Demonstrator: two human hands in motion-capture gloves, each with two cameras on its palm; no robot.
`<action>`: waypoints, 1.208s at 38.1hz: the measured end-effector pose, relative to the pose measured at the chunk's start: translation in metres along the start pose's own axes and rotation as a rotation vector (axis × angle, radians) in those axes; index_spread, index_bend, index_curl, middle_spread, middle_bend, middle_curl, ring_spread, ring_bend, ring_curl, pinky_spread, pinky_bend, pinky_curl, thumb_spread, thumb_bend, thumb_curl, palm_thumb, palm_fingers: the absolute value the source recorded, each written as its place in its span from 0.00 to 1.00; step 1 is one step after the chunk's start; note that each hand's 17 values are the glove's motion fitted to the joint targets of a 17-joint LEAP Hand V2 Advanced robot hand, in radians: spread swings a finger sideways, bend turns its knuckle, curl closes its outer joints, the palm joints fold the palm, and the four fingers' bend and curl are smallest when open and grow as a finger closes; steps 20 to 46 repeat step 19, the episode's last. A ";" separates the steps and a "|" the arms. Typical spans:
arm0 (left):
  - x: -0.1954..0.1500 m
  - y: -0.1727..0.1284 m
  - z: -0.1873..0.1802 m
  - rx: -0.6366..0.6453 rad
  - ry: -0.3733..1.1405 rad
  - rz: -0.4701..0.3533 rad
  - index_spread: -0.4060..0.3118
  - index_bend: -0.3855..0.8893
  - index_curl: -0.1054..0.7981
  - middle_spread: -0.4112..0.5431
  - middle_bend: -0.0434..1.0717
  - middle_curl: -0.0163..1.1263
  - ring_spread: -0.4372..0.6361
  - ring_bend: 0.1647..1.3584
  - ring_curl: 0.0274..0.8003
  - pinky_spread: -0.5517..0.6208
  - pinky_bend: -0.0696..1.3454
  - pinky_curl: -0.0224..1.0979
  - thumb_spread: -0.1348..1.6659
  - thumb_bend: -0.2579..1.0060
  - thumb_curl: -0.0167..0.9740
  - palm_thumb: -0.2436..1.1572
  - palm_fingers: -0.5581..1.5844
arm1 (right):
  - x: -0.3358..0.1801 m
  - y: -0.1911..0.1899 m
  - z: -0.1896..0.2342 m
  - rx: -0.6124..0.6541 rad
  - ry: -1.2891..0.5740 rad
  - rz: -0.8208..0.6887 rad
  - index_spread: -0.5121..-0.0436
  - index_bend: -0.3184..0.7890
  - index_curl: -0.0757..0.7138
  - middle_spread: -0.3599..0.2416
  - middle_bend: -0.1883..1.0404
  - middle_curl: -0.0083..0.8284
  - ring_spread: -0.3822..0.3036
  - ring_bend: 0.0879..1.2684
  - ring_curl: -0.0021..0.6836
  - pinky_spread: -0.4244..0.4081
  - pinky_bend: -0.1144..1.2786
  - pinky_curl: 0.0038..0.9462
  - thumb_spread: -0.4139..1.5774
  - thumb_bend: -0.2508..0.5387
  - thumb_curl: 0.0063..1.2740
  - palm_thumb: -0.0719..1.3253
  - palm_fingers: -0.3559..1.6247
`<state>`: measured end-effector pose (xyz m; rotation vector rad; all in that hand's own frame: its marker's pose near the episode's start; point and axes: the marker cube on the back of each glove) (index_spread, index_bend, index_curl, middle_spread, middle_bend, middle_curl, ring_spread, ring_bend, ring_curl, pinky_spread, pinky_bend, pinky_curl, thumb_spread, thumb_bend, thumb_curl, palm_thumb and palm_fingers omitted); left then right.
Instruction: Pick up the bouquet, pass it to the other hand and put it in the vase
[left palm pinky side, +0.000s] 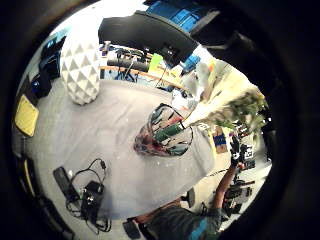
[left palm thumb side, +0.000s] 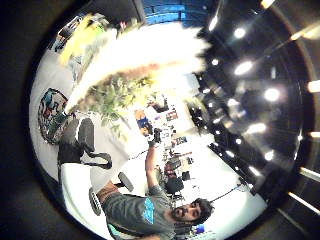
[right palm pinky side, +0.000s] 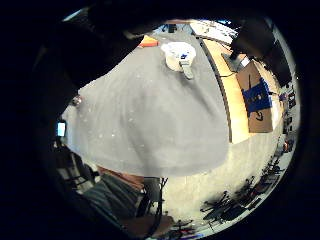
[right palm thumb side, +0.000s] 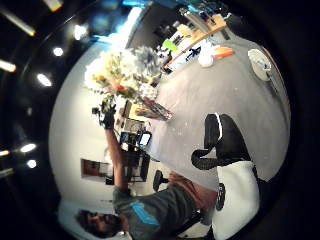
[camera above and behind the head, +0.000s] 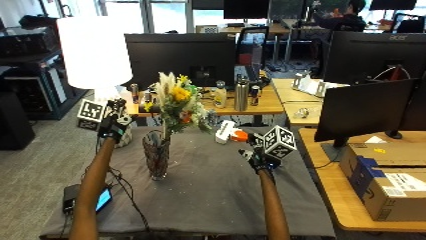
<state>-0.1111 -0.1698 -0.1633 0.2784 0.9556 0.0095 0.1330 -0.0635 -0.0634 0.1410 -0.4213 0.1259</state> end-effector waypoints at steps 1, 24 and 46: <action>0.001 0.003 -0.005 0.016 0.010 0.007 0.67 0.36 0.43 0.57 0.20 0.38 0.55 0.43 0.45 0.67 0.50 0.41 0.63 0.22 0.37 0.80 0.33 | -0.003 0.002 -0.001 0.001 -0.001 -0.001 0.40 0.46 0.63 0.67 0.29 0.41 0.89 0.07 0.37 0.95 0.46 0.38 0.75 0.30 0.43 0.70 0.36; 0.017 0.051 -0.051 0.131 -0.005 0.158 0.66 0.38 0.37 0.60 0.22 0.36 0.64 0.45 0.41 0.78 0.48 0.36 0.61 0.18 0.40 0.76 0.33 | -0.034 -0.013 0.015 0.042 -0.005 -0.082 0.39 0.46 0.62 0.67 0.28 0.38 0.90 0.07 0.35 0.96 0.46 0.38 0.75 0.29 0.41 0.70 0.35; 0.017 0.051 -0.051 0.131 -0.005 0.158 0.66 0.38 0.37 0.60 0.22 0.36 0.64 0.45 0.41 0.78 0.48 0.36 0.61 0.18 0.40 0.76 0.33 | -0.034 -0.013 0.015 0.042 -0.005 -0.082 0.39 0.46 0.62 0.67 0.28 0.38 0.90 0.07 0.35 0.96 0.46 0.38 0.75 0.29 0.41 0.70 0.35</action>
